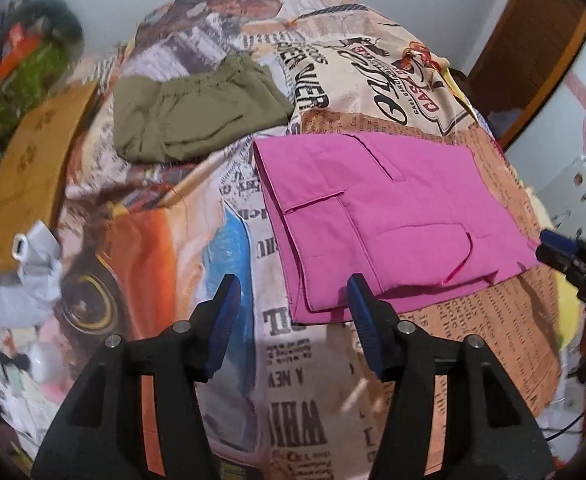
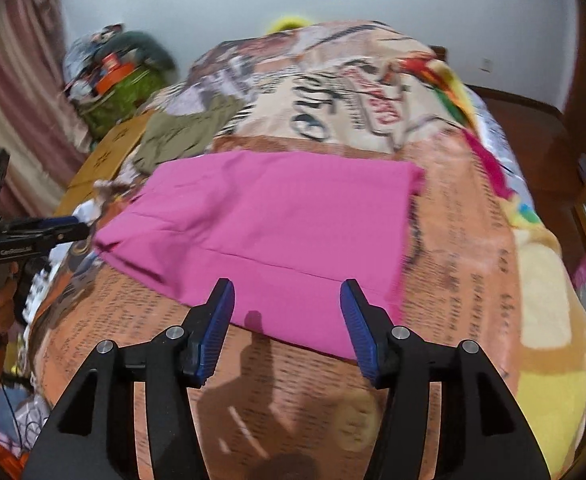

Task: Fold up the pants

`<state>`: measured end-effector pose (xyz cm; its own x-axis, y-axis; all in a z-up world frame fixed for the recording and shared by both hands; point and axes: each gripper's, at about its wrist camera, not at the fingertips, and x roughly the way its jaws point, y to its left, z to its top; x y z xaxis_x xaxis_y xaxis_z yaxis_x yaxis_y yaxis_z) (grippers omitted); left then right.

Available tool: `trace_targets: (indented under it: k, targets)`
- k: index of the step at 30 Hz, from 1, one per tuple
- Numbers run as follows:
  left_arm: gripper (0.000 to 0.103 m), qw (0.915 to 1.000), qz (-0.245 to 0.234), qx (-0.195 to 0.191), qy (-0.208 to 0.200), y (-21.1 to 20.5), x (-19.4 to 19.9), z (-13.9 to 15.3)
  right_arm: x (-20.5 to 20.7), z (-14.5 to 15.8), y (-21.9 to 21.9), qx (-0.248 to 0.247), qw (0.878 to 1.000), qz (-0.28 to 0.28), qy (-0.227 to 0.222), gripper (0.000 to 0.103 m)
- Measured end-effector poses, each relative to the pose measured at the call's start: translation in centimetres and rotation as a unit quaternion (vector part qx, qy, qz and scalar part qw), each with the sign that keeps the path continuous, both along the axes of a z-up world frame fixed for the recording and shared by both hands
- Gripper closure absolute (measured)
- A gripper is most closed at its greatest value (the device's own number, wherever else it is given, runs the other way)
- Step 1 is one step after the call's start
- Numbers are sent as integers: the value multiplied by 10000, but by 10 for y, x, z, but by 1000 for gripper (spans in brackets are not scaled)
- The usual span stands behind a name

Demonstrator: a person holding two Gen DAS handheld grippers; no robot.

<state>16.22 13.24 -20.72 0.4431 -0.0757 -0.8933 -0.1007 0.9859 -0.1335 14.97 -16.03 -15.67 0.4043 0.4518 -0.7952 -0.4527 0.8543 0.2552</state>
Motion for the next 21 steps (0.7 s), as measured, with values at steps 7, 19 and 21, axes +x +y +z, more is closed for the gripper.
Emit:
trace_targets:
  k: [7, 19, 21]
  targets:
    - [48, 9983, 89, -553, 187, -2, 9, -18, 8, -19, -31, -151, 9985, -444, 274, 52]
    - [74, 9959, 120, -830, 326, -4, 11, -31, 3, -40, -38, 223, 9974, -416, 553, 66]
    - [85, 9963, 151, -784, 309, -3, 10, -31, 2, -40, -35, 244, 9977, -369, 511, 71]
